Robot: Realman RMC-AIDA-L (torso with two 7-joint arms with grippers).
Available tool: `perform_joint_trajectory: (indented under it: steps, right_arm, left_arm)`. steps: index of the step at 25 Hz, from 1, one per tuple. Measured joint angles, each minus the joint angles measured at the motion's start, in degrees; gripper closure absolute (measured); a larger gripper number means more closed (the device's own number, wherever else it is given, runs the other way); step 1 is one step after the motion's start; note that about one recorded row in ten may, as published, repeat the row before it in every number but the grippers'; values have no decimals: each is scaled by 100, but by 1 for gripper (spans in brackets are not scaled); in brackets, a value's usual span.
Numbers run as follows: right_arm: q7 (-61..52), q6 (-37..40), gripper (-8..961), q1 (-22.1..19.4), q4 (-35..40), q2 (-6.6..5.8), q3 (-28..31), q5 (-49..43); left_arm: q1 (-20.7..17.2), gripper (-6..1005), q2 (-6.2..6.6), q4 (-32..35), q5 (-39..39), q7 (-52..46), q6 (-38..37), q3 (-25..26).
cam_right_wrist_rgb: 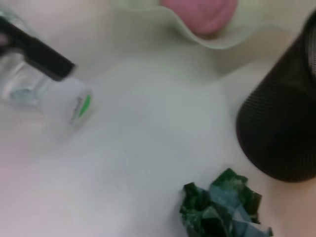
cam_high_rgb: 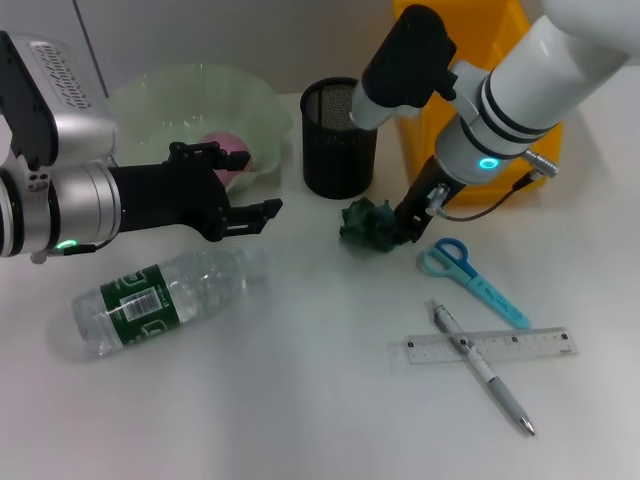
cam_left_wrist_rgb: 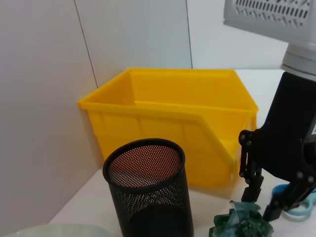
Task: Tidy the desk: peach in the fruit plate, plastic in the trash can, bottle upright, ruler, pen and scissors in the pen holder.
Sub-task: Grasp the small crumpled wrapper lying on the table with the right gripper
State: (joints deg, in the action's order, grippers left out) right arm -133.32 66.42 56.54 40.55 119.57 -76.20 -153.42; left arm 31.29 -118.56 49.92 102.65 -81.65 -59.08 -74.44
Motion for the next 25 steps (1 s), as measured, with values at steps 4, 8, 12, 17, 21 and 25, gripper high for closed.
perform_joint_trajectory:
  steps: [4,8,12,17,21,25]
  right_arm:
    - [-62,168,685,-126,458,18,-276,228]
    - [-128,341,510,-251,947,13,-423,360]
    - [-173,386,346,-240,1062,12,-488,351]
    - [-174,209,251,-145,822,-3,-492,321]
    - [-173,37,254,-79,602,-4,-493,318]
    - [-148,-114,255,9,363,4,-519,317]
  left_arm:
    - [-9,282,2,0,0,0,-12,0]
    - [-9,283,7,0,0,0,-17,0]
    - [-5,283,9,5,0,0,-20,0]
    - [0,283,9,13,0,0,-28,-15]
    - [-9,283,13,27,0,0,-23,-60]
    - [-11,283,18,34,3,0,-22,-80]
